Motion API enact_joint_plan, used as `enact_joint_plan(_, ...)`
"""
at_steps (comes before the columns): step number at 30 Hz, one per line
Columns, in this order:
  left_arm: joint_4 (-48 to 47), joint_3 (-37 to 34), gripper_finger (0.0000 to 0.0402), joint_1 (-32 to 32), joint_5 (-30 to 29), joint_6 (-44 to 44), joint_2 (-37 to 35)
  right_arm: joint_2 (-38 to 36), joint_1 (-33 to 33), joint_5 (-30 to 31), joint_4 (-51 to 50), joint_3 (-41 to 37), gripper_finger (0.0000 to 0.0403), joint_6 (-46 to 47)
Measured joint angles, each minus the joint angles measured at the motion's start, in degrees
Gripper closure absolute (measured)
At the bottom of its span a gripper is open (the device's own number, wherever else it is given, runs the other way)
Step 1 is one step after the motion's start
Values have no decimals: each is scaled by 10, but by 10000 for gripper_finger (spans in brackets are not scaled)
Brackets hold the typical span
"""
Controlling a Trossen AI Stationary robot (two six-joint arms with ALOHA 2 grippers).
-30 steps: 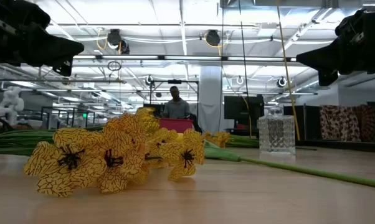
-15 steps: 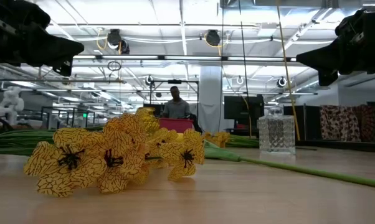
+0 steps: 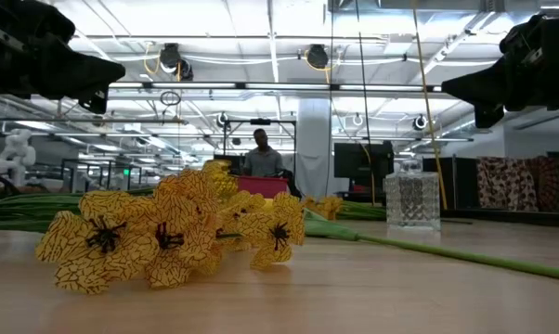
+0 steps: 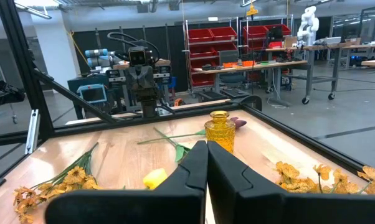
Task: Sort flowers into vase by color
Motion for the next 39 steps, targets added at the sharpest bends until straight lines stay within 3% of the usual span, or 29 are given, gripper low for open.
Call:
enact_joint_plan(18, 0, 0, 372, 0, 0, 0, 0, 0, 0, 0, 3, 0, 403, 3)
enact_joint_plan(28, 0, 0, 372, 0, 0, 0, 0, 0, 0, -6, -6, 0, 403, 100)
enact_joint_plan(32, 0, 0, 372, 0, 0, 0, 0, 2, 1, -30, -6, 0, 403, 50)
enact_joint_plan(39, 1, 0, 372, 0, -14, 0, 0, 5, 1, -33, 3, 11, 403, 45)
